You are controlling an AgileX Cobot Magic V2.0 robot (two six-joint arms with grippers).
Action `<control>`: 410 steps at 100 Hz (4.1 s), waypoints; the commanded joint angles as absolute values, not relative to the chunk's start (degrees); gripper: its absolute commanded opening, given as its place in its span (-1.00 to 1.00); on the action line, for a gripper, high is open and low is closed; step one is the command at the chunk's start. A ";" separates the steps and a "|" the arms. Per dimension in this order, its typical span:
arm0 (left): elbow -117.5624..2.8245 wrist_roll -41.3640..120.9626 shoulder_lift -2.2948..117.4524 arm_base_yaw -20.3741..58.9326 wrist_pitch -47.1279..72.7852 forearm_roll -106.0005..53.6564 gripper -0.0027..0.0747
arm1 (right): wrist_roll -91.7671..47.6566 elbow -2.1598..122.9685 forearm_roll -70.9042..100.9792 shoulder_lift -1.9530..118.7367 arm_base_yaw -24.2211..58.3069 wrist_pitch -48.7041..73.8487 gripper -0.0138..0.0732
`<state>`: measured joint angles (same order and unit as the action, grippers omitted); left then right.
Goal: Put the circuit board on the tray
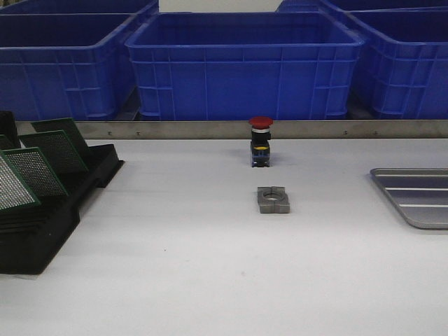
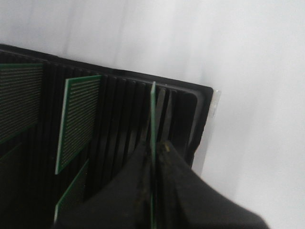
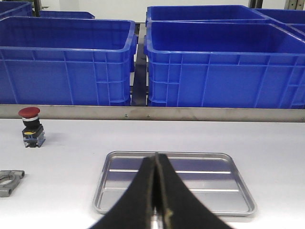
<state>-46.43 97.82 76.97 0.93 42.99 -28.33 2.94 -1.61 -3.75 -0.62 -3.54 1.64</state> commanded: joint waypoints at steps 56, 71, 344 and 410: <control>-47.91 97.11 66.73 11.31 50.33 -41.14 -0.98 | 2.61 -0.86 -3.66 -2.09 -3.53 -2.56 -0.83; -47.91 97.11 69.01 18.56 49.95 -45.27 -0.98 | 2.61 -0.86 -3.66 -2.09 -3.53 -2.63 -0.83; -47.91 97.11 73.61 30.63 46.75 -54.27 -0.98 | -8.21 39.08 2.91 73.52 54.78 -2.69 -0.60; -47.91 97.11 70.76 28.48 29.40 -54.11 0.46 | -7.56 39.08 10.71 73.52 40.69 6.31 -0.84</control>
